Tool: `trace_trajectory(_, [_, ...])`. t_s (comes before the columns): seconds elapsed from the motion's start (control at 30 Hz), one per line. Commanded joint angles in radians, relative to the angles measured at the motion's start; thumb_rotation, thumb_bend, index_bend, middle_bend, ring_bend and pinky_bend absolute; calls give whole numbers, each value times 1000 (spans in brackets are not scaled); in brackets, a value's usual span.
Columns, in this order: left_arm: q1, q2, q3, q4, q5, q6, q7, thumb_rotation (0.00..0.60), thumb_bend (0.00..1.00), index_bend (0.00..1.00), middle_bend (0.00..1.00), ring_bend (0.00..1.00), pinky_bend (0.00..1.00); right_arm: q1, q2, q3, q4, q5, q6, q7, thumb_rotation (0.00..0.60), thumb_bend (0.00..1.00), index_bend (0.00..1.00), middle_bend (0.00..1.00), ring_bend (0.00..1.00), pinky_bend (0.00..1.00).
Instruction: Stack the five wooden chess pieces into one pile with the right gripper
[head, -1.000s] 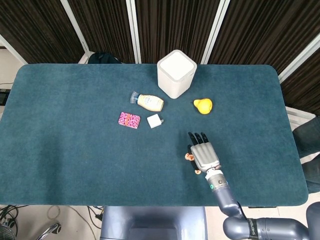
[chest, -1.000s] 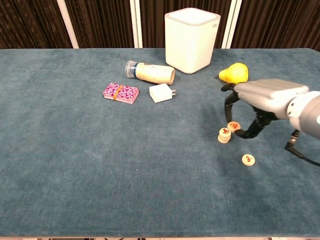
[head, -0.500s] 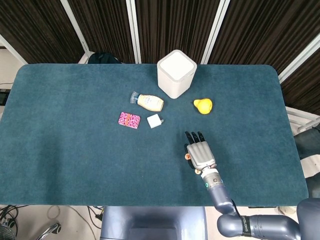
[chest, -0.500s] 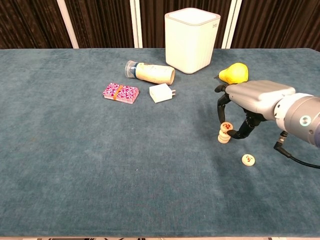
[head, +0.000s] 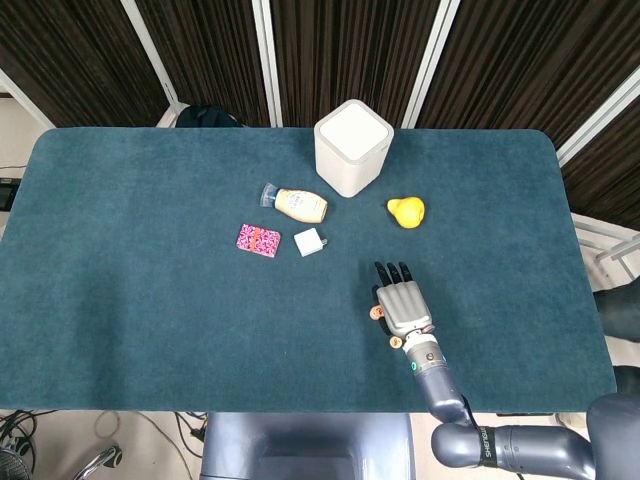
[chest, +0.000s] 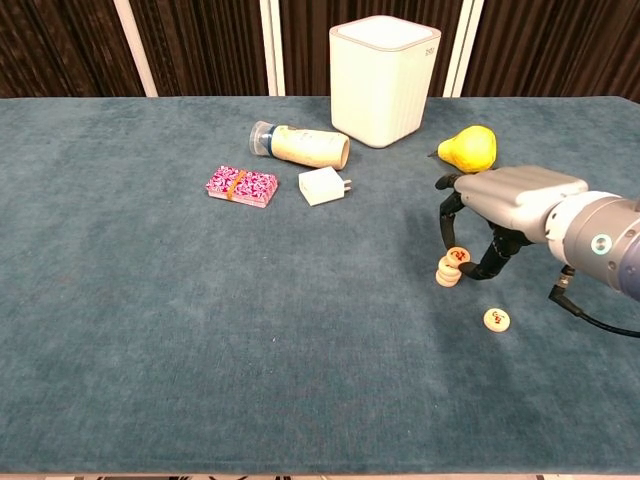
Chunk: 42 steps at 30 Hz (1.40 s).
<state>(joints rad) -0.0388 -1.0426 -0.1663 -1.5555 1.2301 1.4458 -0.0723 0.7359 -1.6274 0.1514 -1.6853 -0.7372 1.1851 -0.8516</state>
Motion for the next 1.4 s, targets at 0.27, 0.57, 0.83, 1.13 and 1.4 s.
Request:
trace_trajectory(0.27, [0,-1,-1,0,-1,0,2,600,153,55,0,0,88,4,-3,-5,8,-1,-1,7,600,416,502,0,0,0])
trace_trajectory(0.57, [-1,0,0,-1,0,-1,0,600,153,55,0,0,88,8,-5,-7,4,-8,3,10,600,416,502,0,0,0])
trace_trajectory(0.83, [-1,0,0,0,-2,-3,1,600,153,55,0,0,88,10,-11,-10,9,-4,2,12,600,417,502,0,0,0])
trace_trajectory(1.13, [-1,0,0,2,-3,-4,0,600,153,55,0,0,88,12,-15,-13,11,-8,5,15,600,416,480,0,0,0])
trace_trajectory(1.4, [-1,-1,0,2,-3,-4,1,600,153,56,0,0,88,15,-12,-12,8,-7,10,11,600,417,472,0,0,0])
